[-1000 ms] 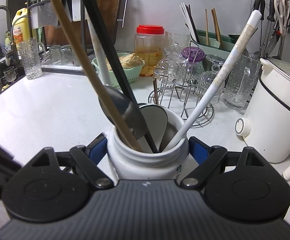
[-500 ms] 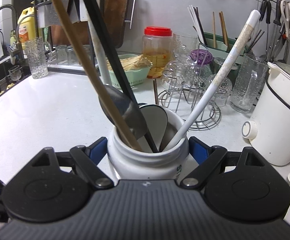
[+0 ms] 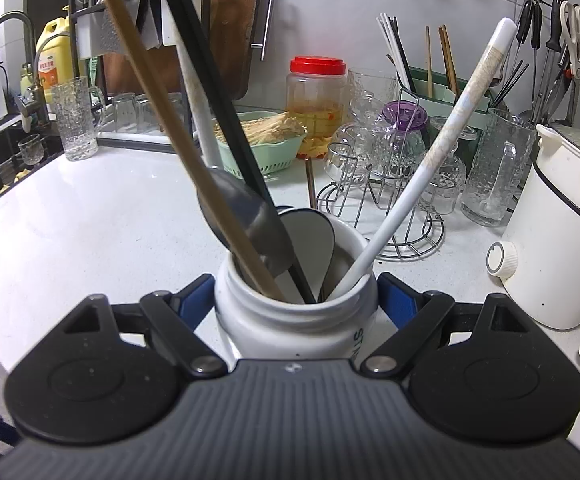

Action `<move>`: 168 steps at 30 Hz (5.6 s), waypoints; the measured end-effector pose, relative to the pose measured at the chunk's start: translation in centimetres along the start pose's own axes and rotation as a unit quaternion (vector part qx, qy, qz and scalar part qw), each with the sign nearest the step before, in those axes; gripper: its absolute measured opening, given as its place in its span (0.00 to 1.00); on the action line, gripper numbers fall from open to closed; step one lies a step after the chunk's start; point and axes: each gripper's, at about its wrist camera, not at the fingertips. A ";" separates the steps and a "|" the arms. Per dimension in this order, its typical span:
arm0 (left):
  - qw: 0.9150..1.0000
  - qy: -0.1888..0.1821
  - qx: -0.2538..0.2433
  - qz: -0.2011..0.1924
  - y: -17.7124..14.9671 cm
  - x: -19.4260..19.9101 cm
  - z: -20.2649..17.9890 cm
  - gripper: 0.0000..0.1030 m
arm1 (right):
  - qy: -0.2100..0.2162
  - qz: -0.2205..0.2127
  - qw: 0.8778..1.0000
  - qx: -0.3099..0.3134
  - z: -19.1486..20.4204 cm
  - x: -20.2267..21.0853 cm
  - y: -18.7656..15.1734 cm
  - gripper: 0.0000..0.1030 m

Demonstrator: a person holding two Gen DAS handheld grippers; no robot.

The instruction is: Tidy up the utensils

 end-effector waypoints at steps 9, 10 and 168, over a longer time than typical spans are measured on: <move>0.999 -0.011 -0.009 -0.044 0.7 4.2 -0.6 0.05 | 0.006 0.001 1.000 0.006 0.1 0.2 -0.1 0.87; 0.999 -0.017 -0.006 -0.051 1.0 5.0 -0.6 0.05 | 0.006 0.001 1.000 0.007 0.1 0.2 -0.1 0.87; 0.912 0.034 -0.072 -0.403 -2.5 32.3 3.5 0.97 | -0.095 -0.117 0.983 -0.101 9.8 22.4 4.8 1.00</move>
Point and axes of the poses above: each gripper's, at about its wrist camera, not at the fingertips, and x roughly against the way its jaws point, z to its left, y to its top, and after that the axes turned 7 degrees about y, right-handed
